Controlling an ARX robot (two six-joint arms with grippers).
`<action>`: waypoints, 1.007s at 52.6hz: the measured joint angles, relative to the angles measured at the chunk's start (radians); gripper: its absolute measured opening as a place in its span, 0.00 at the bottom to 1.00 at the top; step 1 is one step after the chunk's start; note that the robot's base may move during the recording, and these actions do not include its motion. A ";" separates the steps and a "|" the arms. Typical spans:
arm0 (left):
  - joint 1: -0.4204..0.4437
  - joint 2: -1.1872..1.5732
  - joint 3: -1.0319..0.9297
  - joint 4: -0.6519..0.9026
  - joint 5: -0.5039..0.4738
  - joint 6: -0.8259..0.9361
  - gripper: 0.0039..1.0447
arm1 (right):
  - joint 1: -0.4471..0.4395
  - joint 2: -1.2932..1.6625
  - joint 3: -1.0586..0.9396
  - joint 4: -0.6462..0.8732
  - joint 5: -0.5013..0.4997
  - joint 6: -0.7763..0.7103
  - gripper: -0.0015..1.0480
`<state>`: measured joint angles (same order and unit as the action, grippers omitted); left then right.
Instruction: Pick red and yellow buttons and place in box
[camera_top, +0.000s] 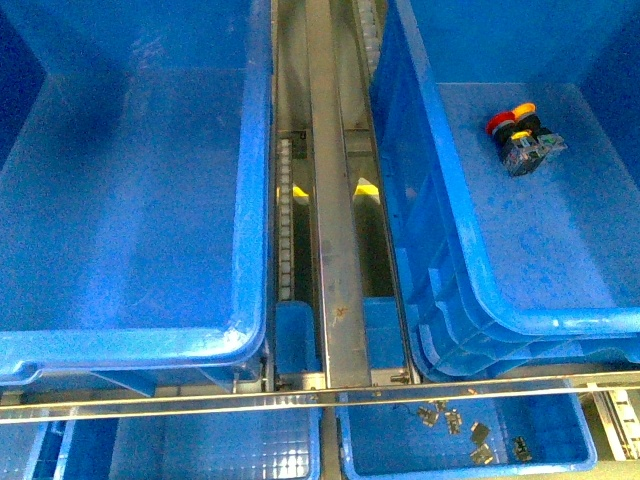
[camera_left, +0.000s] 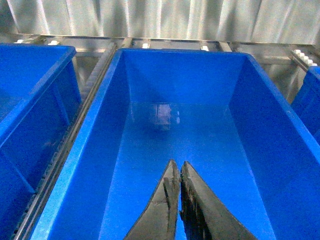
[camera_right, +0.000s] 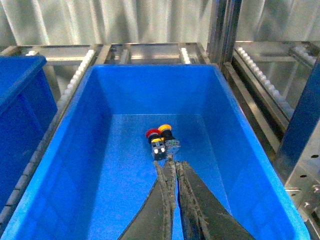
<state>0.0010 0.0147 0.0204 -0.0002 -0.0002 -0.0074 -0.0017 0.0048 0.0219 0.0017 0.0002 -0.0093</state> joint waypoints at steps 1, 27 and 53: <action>0.000 0.000 0.000 0.000 0.000 0.000 0.02 | 0.000 0.000 0.000 0.000 0.000 0.000 0.04; 0.000 0.000 0.000 0.000 0.000 0.000 0.76 | 0.000 0.000 0.000 0.000 0.000 0.000 0.84; 0.000 0.000 0.000 0.000 0.000 0.001 0.93 | 0.000 0.000 0.000 0.000 0.000 0.002 0.94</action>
<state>0.0010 0.0147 0.0204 -0.0002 -0.0006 -0.0067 -0.0017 0.0048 0.0219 0.0017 0.0002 -0.0074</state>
